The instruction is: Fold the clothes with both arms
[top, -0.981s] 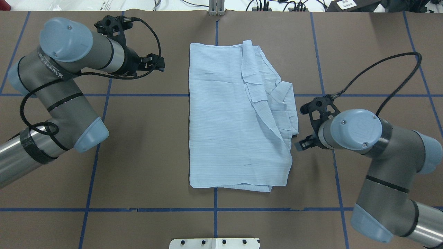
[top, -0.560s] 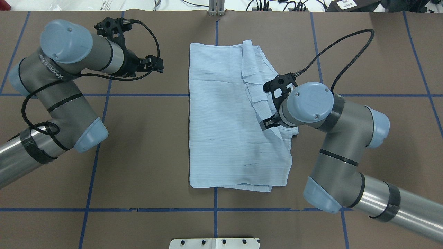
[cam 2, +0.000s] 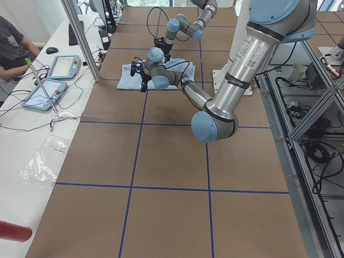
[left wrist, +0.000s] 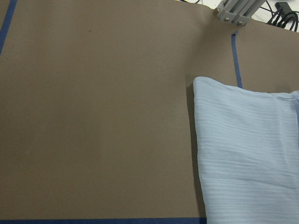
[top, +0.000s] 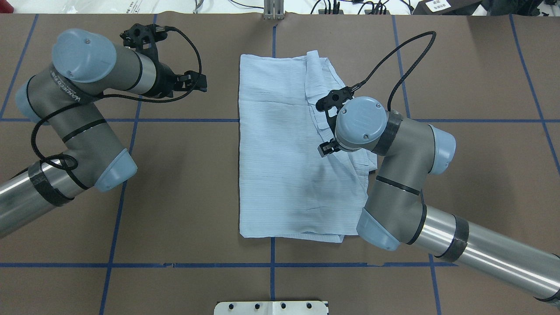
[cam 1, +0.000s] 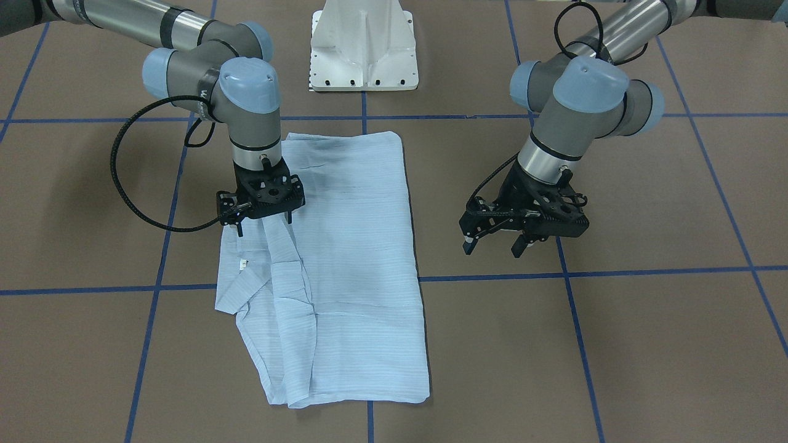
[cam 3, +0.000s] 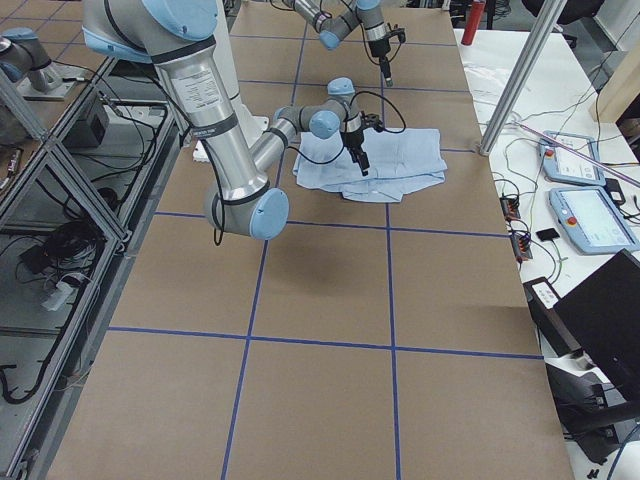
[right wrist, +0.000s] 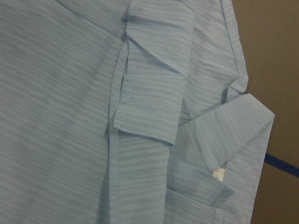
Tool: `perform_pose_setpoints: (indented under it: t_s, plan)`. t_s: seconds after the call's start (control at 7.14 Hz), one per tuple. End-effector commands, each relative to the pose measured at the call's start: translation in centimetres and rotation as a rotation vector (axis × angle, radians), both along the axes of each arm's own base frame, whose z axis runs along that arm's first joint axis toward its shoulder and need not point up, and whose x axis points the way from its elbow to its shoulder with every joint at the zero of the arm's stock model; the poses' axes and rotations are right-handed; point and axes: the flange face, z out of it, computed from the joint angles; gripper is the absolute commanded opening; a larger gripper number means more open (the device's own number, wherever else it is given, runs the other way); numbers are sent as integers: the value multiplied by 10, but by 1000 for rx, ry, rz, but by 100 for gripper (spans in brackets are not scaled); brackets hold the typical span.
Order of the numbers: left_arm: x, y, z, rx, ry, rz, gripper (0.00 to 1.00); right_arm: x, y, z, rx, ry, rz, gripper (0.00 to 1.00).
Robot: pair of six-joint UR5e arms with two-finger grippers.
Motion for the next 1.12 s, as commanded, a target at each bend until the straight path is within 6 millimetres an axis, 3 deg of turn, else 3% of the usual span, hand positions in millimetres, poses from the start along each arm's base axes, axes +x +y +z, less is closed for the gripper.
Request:
perform_pose_setpoints:
  t_s: [0.0,0.56,0.98]
  plan:
    - [1,-1,1,-3,-2,0,100,-10,-3,10,-3,9,-5,100]
    - [3,-1,-2,-3,3,-1,100,-19,1,17,-12,21,-24,100]
    - [3,-1,-15,7,21,-4,100,-8,-7,28,13,49,-61,100]
